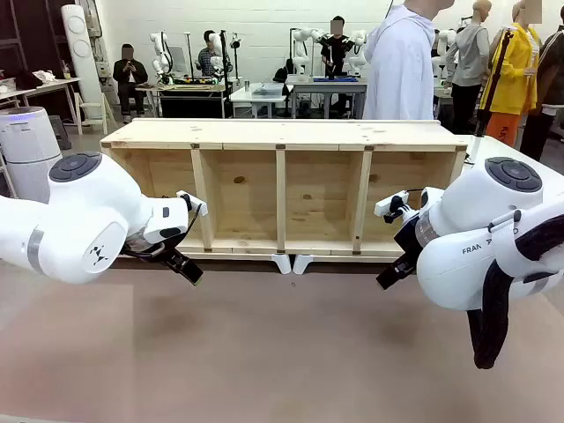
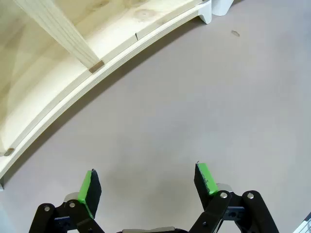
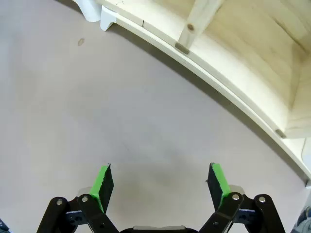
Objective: Perform cable management.
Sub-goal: When the cord part of the Power Cable appears at the lower middle area of the table and stops, grasp the cord part of the Power Cable.
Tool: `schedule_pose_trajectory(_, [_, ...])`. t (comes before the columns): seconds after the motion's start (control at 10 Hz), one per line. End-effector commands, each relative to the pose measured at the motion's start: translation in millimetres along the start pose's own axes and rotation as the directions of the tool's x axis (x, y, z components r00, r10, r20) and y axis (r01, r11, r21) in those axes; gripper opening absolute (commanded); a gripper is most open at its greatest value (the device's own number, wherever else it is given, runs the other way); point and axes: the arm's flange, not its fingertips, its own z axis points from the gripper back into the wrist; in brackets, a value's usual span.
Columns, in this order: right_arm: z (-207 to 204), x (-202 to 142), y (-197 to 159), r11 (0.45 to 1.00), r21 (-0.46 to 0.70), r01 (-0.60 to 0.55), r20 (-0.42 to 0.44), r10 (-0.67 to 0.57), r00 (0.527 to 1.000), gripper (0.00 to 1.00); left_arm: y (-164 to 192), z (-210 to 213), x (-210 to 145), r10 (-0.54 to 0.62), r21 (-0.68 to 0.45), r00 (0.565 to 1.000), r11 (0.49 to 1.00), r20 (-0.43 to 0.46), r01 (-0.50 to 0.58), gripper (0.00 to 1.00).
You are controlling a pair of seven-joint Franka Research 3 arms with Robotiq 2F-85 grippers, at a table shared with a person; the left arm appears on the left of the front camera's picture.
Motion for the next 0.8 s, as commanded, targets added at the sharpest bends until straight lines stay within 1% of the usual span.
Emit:
schedule_pose_trajectory(0.0, [0.0, 0.0, 0.0, 1.0, 0.0, 0.0, 0.0, 0.0, 1.0, 1.0, -0.1, 0.0, 0.0, 0.0, 0.0, 1.0, 1.0, 0.0, 0.0, 1.0])
schedule_pose_trajectory(0.7, [0.0, 0.0, 0.0, 1.0, 0.0, 0.0, 0.0, 0.0, 1.0, 1.0, -0.1, 0.0, 0.0, 0.0, 0.0, 1.0, 1.0, 0.0, 0.0, 1.0])
